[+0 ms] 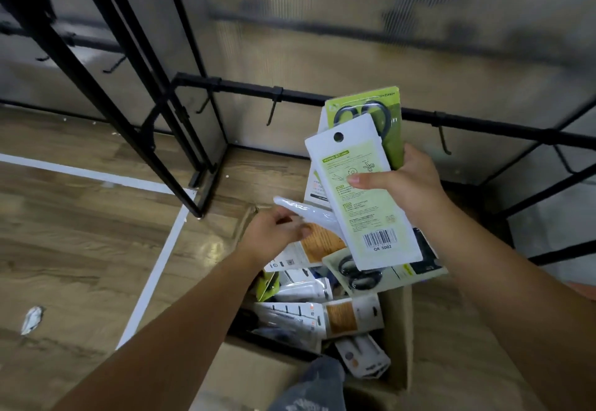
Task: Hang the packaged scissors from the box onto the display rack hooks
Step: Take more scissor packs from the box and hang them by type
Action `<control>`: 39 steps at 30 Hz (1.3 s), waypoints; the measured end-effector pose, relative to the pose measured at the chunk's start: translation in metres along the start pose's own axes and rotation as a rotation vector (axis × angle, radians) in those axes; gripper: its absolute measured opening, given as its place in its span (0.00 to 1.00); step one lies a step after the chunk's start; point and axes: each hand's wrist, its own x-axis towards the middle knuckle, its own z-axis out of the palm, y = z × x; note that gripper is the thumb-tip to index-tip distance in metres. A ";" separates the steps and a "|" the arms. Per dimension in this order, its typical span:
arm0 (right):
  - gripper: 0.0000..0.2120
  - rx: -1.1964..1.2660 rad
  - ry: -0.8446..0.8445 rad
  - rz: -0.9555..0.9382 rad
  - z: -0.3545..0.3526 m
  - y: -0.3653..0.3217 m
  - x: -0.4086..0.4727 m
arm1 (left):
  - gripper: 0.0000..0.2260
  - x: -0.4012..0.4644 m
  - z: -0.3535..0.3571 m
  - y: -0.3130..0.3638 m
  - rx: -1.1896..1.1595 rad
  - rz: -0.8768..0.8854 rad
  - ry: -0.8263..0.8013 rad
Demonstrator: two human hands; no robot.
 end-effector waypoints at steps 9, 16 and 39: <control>0.19 -0.037 -0.030 -0.053 -0.001 -0.189 -0.036 | 0.12 -0.078 -0.047 0.186 -0.030 0.164 0.014; 0.21 -0.049 -0.035 -0.073 -0.011 -0.319 -0.068 | 0.19 -0.138 -0.075 0.290 -0.043 0.274 0.001; 0.20 0.193 -0.028 -0.342 -0.035 -0.470 -0.116 | 0.10 -0.217 -0.098 0.437 -0.129 0.649 0.123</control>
